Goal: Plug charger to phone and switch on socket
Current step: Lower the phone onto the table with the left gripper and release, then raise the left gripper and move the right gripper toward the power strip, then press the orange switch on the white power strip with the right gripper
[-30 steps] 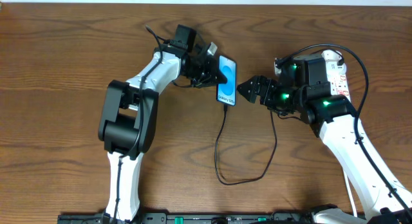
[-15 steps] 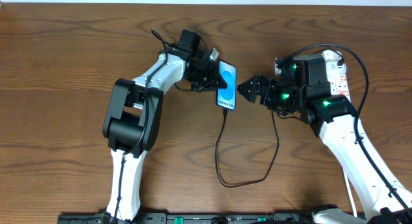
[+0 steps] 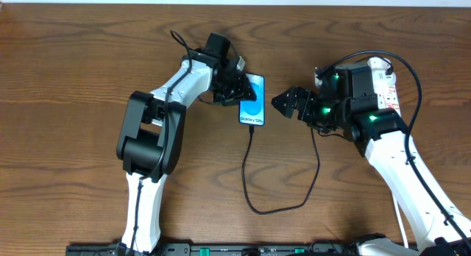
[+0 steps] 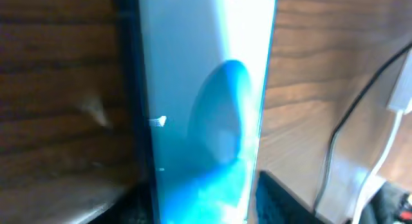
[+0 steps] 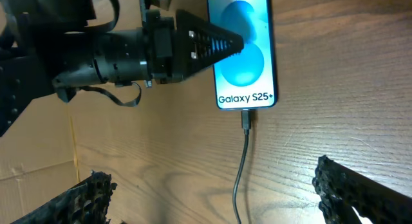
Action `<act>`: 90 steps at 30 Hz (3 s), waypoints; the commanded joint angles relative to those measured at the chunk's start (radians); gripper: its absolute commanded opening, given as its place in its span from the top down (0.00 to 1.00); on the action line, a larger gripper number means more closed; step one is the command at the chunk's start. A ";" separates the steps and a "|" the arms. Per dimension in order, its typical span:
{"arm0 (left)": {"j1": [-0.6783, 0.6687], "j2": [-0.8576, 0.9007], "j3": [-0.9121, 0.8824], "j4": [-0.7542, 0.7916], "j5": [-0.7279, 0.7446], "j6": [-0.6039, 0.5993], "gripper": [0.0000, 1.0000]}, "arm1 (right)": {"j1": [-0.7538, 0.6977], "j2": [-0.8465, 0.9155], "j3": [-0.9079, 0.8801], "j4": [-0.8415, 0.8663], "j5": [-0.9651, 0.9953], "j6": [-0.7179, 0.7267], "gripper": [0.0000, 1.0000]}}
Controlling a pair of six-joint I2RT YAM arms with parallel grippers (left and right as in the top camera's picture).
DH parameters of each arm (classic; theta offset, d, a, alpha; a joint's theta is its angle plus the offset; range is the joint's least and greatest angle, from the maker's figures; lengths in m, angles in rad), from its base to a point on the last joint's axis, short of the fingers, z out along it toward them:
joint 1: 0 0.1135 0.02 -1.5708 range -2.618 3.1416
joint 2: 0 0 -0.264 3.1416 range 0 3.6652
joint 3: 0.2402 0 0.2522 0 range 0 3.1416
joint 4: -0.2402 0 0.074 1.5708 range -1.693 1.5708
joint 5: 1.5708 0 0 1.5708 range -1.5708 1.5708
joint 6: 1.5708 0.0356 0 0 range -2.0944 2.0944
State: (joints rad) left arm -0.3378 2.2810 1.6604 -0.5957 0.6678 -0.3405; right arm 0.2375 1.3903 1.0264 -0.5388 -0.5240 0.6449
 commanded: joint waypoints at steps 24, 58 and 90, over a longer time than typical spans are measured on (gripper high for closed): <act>0.007 -0.295 0.027 -0.172 -0.830 0.015 0.22 | -0.140 0.003 0.028 -0.304 0.306 -0.110 0.01; 0.007 -0.534 0.026 -0.163 -0.886 0.015 0.02 | -0.716 0.695 0.530 -0.288 0.510 -0.118 0.01; 0.007 -0.534 0.026 -0.163 -0.887 0.015 0.02 | -0.682 0.743 0.529 -0.174 0.417 -0.002 0.01</act>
State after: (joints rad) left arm -0.3355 1.7428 1.6901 -0.7563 -0.2012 -0.3355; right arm -0.4534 2.1208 1.5436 -0.7116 -0.1123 0.6289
